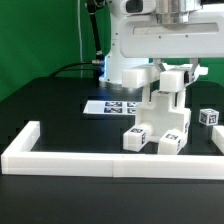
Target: Assemble chair
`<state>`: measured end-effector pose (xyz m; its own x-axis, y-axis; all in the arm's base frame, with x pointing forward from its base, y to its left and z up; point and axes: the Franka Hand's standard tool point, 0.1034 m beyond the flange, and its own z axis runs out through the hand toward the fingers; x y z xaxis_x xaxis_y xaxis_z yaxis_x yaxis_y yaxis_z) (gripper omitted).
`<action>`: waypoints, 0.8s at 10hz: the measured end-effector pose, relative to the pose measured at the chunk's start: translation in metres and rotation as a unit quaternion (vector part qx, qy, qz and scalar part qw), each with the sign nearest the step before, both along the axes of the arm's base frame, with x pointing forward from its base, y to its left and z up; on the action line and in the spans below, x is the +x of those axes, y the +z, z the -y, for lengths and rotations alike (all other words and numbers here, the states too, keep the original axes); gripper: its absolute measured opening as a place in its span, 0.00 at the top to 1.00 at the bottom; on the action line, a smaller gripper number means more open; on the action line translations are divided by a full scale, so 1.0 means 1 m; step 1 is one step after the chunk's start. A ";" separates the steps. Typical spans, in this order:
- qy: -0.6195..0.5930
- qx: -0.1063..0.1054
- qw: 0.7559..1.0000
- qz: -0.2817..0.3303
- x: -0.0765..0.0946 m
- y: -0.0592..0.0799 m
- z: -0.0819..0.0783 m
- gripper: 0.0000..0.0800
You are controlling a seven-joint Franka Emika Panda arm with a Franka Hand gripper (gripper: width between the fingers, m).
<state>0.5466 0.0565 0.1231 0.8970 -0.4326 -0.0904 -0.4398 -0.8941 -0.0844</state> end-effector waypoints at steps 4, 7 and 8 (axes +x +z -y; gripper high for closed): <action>0.002 0.000 1.000 0.001 0.000 0.000 -0.002 0.64; 0.002 0.000 1.000 0.002 0.001 0.000 -0.003 0.64; 0.003 -0.001 1.000 0.003 0.001 0.000 -0.005 0.64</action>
Offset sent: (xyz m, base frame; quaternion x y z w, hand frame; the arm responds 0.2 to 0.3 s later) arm 0.0028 0.0037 -0.0034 -0.0020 0.0005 -0.0096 1.0000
